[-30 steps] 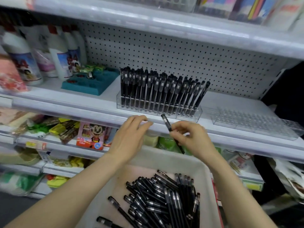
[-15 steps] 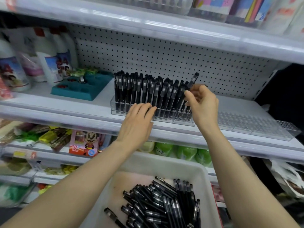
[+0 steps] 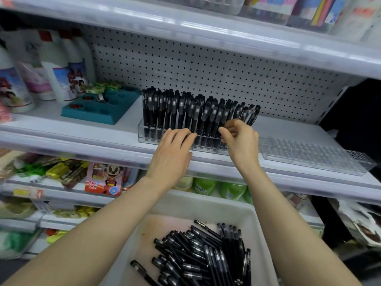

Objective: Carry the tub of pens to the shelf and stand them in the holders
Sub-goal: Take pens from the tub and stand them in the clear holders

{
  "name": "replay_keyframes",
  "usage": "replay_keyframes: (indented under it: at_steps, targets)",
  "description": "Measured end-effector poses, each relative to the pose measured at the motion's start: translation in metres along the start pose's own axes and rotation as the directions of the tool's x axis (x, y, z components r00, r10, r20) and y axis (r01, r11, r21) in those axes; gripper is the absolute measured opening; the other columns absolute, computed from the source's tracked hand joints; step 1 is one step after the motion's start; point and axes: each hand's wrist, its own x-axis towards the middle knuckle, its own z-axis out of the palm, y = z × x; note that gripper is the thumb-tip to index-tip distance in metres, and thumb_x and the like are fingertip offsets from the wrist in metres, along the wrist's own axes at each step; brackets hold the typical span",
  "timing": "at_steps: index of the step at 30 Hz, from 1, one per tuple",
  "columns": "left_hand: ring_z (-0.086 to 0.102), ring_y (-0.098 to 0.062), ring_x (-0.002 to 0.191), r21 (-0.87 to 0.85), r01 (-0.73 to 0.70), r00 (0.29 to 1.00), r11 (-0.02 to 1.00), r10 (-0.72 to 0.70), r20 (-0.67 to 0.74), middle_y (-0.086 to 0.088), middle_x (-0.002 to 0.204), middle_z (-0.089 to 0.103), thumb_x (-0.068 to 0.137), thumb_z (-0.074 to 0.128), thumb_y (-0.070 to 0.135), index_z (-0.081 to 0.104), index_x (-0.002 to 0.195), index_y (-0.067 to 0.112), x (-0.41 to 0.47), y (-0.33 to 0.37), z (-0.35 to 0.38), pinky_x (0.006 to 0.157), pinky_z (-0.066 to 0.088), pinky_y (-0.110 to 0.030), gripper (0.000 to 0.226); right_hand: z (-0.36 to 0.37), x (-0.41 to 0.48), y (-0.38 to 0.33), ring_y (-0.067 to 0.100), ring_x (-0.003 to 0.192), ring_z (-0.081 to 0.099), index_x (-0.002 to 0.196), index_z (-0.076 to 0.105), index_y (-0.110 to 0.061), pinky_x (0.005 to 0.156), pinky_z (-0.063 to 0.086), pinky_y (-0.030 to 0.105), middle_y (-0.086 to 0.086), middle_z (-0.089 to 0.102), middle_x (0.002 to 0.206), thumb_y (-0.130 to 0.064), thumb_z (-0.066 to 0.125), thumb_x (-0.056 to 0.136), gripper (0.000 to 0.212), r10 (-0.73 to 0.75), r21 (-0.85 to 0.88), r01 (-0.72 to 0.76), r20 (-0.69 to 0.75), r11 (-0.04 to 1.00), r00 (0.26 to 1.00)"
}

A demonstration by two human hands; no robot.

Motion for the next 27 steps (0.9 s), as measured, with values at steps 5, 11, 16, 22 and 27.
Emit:
replay_keyframes:
  at_steps: [5, 11, 16, 22, 27]
  targets:
    - [0.039, -0.029, 0.132, -0.063, 0.005, 1.0, 0.998, -0.003, 0.027, -0.011, 0.14, 0.048, 0.089, 0.063, 0.011, 0.048, 0.14, 0.007, -0.009, 0.002, -0.01, 0.112, 0.036, -0.042, 0.052, -0.014, -0.018, -0.006, 0.005, 0.081, 0.063, 0.107, 0.068, -0.013, 0.079, 0.053, 0.02, -0.007, 0.067, 0.087, -0.021, 0.067, 0.091, 0.018, -0.009, 0.024, 0.01, -0.061, 1.0, 0.998]
    - [0.056, -0.025, 0.107, -0.126, -0.028, 0.999, 0.992, 0.033, 0.042, -0.008, 0.116, 0.063, 0.088, 0.066, 0.01, 0.065, 0.119, 0.01, -0.066, 0.01, -0.013, 0.084, 0.054, -0.039, 0.031, -0.009, -0.085, 0.009, 0.005, 0.072, 0.064, 0.088, 0.07, -0.021, 0.072, 0.056, 0.028, -0.012, 0.067, 0.075, -0.026, 0.068, 0.09, 0.006, -0.033, -0.006, 0.033, 0.114, 0.999, 0.993]
    - [0.053, -0.026, 0.116, -0.07, 0.074, 0.978, 0.995, -0.058, 0.203, -0.005, 0.128, 0.057, 0.091, 0.063, 0.02, 0.058, 0.13, 0.016, -0.109, 0.007, 0.008, 0.088, 0.053, -0.045, 0.039, 0.018, -0.137, 0.04, 0.017, 0.079, 0.066, 0.084, 0.074, -0.024, 0.073, 0.05, 0.029, -0.01, 0.068, 0.075, -0.026, 0.067, 0.086, 0.007, 0.056, -0.307, 0.112, 0.489, 0.945, 0.87]
    - [0.05, -0.027, 0.117, -0.004, 0.138, 0.948, 0.99, -0.131, 0.291, -0.005, 0.127, 0.059, 0.091, 0.062, 0.014, 0.055, 0.135, 0.019, -0.117, 0.001, 0.019, 0.092, 0.049, -0.045, 0.045, 0.027, -0.158, 0.063, 0.032, 0.102, 0.063, 0.109, 0.07, -0.015, 0.08, 0.049, 0.035, 0.011, 0.068, 0.108, -0.005, 0.057, 0.091, 0.025, 0.229, -0.595, 0.304, 0.655, 0.744, 0.72]
    - [0.047, -0.024, 0.121, 0.01, 0.156, 0.938, 0.988, -0.152, 0.312, -0.002, 0.129, 0.057, 0.089, 0.063, 0.012, 0.051, 0.137, 0.022, -0.115, 0.003, 0.019, 0.097, 0.046, -0.042, 0.05, 0.033, -0.159, 0.064, 0.032, 0.099, 0.063, 0.11, 0.067, -0.011, 0.07, 0.043, 0.032, 0.012, 0.066, 0.108, 0.002, 0.058, 0.089, 0.026, 0.269, -0.608, 0.328, 0.685, 0.723, 0.677]
